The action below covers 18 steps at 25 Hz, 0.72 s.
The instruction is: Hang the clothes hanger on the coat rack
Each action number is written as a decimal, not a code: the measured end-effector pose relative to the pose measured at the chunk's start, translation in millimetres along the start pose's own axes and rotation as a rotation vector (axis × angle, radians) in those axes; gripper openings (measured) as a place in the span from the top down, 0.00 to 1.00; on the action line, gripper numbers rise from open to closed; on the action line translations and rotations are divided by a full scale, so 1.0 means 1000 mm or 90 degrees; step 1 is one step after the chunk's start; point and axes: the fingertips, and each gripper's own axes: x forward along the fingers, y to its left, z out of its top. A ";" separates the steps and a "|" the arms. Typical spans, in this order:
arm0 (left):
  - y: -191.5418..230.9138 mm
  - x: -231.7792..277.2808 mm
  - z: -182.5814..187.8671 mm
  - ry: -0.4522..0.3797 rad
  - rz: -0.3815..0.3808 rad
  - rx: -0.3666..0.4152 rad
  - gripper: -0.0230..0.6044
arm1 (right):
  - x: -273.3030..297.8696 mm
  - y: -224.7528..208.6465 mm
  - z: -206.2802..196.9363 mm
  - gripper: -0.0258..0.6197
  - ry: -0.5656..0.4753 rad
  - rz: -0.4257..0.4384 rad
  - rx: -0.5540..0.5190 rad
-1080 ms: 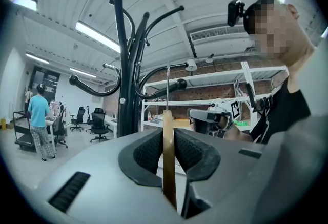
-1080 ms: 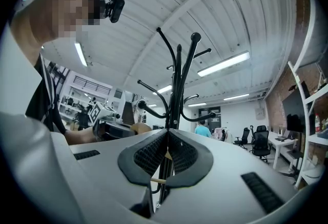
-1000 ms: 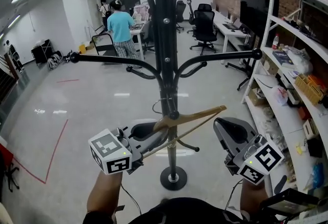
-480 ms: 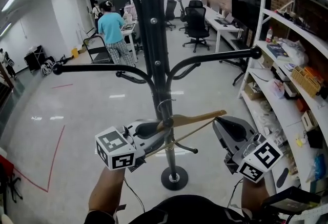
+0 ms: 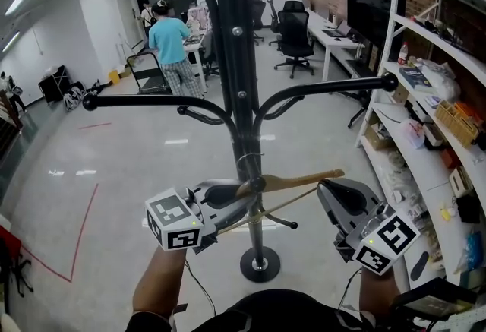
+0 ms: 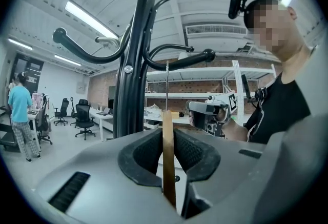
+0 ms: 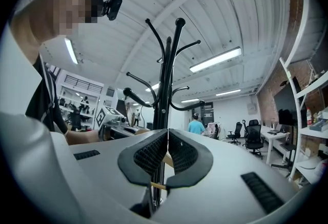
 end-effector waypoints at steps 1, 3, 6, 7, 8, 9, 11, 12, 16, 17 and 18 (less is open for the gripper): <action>0.001 0.000 0.000 -0.001 0.003 0.005 0.88 | 0.000 0.000 -0.001 0.95 0.001 0.000 0.001; 0.003 0.000 0.001 -0.003 0.012 0.020 0.88 | 0.001 0.000 -0.001 0.95 0.000 0.000 0.005; 0.004 -0.001 0.002 -0.016 0.021 0.045 0.88 | 0.001 -0.001 0.000 0.95 -0.003 -0.003 0.004; 0.004 -0.001 0.002 -0.020 0.022 0.053 0.88 | 0.000 -0.002 0.000 0.95 -0.003 -0.005 0.005; 0.004 -0.001 0.002 -0.023 0.023 0.061 0.88 | 0.000 -0.003 -0.001 0.95 -0.003 -0.007 0.006; 0.003 -0.001 0.002 -0.027 0.023 0.069 0.88 | 0.000 -0.003 -0.002 0.95 -0.003 -0.008 0.007; 0.002 -0.003 0.006 -0.043 0.023 0.079 0.88 | 0.000 -0.002 -0.003 0.95 -0.003 -0.007 0.008; 0.001 -0.005 0.009 -0.055 0.025 0.082 0.87 | 0.000 -0.001 -0.003 0.95 -0.003 -0.006 0.007; 0.003 -0.013 0.017 -0.073 0.043 0.093 0.84 | 0.001 -0.001 -0.001 0.95 -0.003 -0.004 0.003; 0.003 -0.014 0.017 -0.073 0.045 0.092 0.84 | 0.001 0.000 -0.001 0.95 -0.002 -0.004 0.003; 0.003 -0.015 0.017 -0.073 0.047 0.090 0.84 | 0.001 0.001 -0.001 0.95 -0.002 -0.002 0.002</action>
